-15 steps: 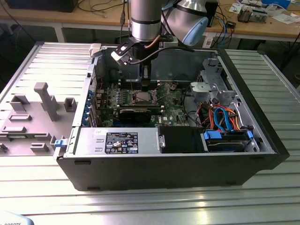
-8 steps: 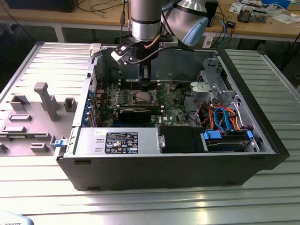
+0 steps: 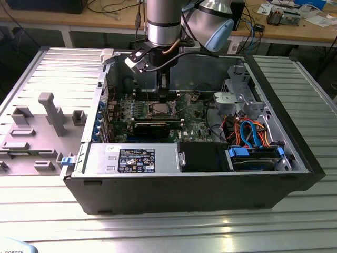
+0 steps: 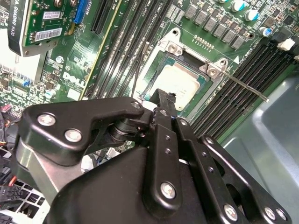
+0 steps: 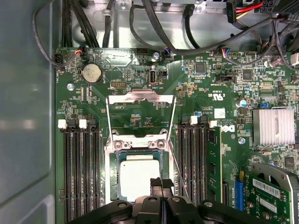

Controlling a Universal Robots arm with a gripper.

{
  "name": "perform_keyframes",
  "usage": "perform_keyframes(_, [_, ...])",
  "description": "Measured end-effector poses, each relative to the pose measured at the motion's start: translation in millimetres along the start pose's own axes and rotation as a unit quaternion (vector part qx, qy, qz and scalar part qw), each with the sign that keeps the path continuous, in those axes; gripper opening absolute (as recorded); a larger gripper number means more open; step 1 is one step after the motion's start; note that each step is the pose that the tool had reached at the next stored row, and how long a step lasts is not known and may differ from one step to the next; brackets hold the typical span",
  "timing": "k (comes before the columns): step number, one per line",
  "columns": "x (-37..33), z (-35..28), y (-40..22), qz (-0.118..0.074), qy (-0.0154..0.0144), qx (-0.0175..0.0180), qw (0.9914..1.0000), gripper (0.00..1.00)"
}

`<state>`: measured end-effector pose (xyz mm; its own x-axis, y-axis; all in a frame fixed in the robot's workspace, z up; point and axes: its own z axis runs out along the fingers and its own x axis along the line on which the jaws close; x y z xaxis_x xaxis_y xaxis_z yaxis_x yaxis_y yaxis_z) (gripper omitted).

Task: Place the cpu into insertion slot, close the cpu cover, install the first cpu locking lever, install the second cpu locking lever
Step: 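Close the cpu cover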

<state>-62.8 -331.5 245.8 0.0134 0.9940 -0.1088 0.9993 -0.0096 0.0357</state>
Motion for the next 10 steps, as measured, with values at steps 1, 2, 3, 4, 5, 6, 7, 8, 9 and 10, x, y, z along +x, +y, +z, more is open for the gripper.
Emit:
perform_keyframes(1, [0.0,0.0,0.0,0.000,-0.0004,0.0000,1.00000,0.11])
perform_keyframes(2, [-0.1,-0.1,0.0,0.000,-0.0007,0.0000,1.00000,0.11])
perform_keyframes(3, [-0.1,-0.1,0.0,0.000,-0.0008,0.0001,1.00000,0.11])
perform_keyframes(4, [0.0,-0.3,0.0,0.000,-0.0007,0.0000,1.00000,0.11])
perform_keyframes(5, [-0.1,-0.8,0.0,0.000,-0.0010,0.0000,1.00000,0.11])
perform_keyframes(6, [-0.1,-1.2,0.0,0.000,-0.0010,0.0000,1.00000,0.11])
perform_keyframes(7, [-0.1,-1.2,0.1,0.000,-0.0009,-0.0001,1.00000,0.11])
perform_keyframes(8, [-0.1,-1.3,0.1,0.000,-0.0012,-0.0001,1.00000,0.11])
perform_keyframes(9, [-0.2,-1.4,0.0,0.000,-0.0013,0.0000,1.00000,0.11])
perform_keyframes(10, [-0.1,-1.3,0.0,0.000,-0.0014,0.0000,1.00000,0.11])
